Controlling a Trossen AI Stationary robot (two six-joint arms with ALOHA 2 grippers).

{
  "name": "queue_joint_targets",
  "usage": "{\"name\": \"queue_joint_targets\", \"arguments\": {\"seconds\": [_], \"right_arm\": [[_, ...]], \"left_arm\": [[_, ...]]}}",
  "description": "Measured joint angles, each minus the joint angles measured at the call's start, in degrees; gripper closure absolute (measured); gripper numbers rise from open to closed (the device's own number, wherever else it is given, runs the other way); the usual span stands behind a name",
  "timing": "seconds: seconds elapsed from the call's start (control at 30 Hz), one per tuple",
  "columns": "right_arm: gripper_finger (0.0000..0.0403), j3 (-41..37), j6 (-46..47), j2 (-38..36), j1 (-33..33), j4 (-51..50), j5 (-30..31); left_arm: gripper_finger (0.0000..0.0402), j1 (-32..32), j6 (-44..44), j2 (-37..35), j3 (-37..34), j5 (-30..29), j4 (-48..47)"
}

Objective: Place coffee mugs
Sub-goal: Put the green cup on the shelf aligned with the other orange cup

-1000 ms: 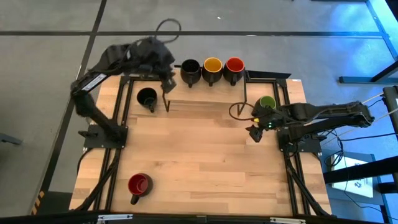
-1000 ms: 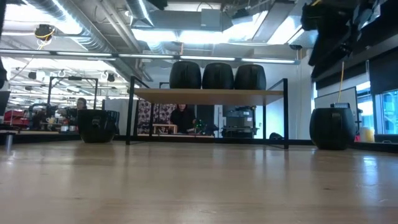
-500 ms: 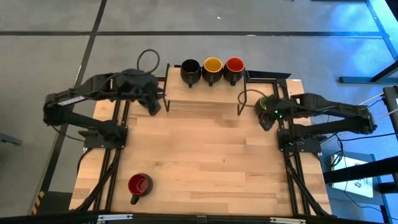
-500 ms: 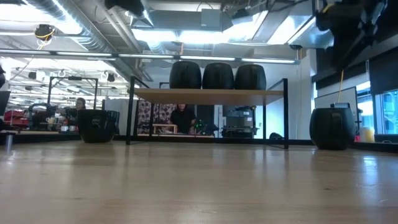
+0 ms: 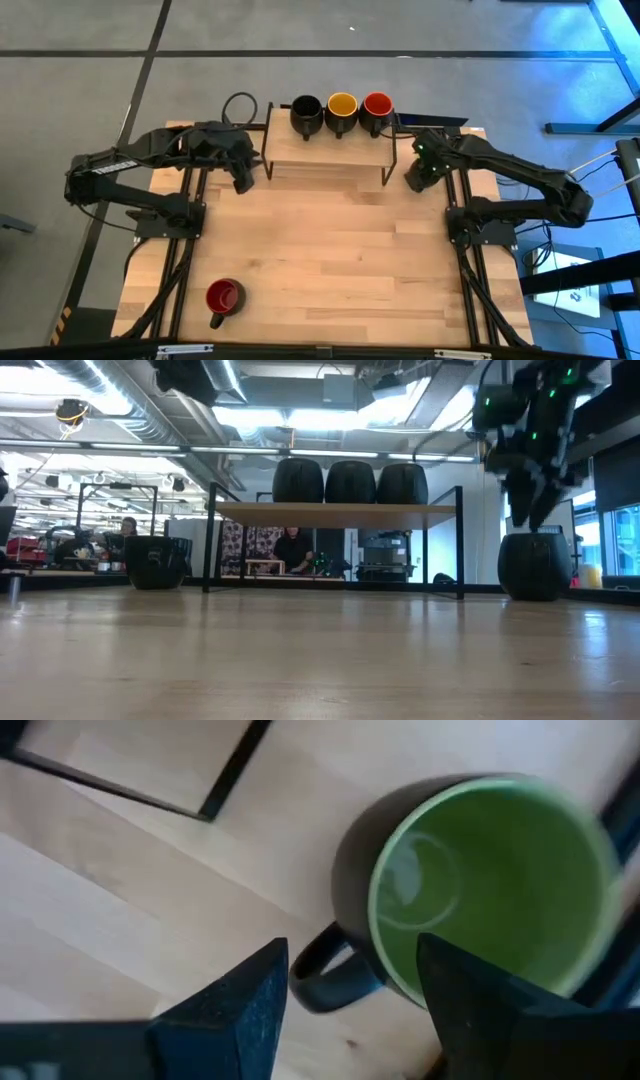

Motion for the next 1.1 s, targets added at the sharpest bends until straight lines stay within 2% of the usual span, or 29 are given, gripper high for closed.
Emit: {"name": "queue_joint_targets", "arguments": {"seconds": [0.1,0.23,0.33,0.5,0.73,0.87,0.97,1.1], "right_arm": [[0.0195,-1.79,-1.06,1.40,-1.83,2.67,-2.67],[0.0200,-3.32,-1.70,2.82,-2.05,4.56,-2.43],[0.0222,-4.04,-3.71,3.54,-2.00,5.09,-1.01],[0.0281,-4.91,-7.64,4.52,-1.96,6.07,-0.36],[0.0390,-5.02,-10.70,4.45,-1.91,4.70,-1.20],[0.0387,-4.74,-11.15,4.34,-1.92,3.59,-1.59],[0.0396,-3.64,-11.33,3.53,-1.52,-0.13,-4.75],[0.0394,-1.31,-10.35,1.49,2.07,-2.79,-5.41]], "left_arm": [[0.0295,0.00,0.00,-0.13,0.00,0.69,0.18],[0.0295,0.00,0.01,-0.54,0.07,0.79,0.17],[0.0295,0.02,-0.20,-0.41,0.04,0.73,0.29],[0.0295,0.02,-0.33,-0.27,0.04,0.64,0.63],[0.0295,0.02,-1.76,-0.30,0.04,0.60,1.18],[0.0295,0.02,-1.76,-0.30,0.04,0.60,1.94],[0.0295,0.02,-1.79,-0.30,0.04,0.60,1.72],[0.0295,0.02,-2.60,-0.89,0.07,1.23,1.13]]}}
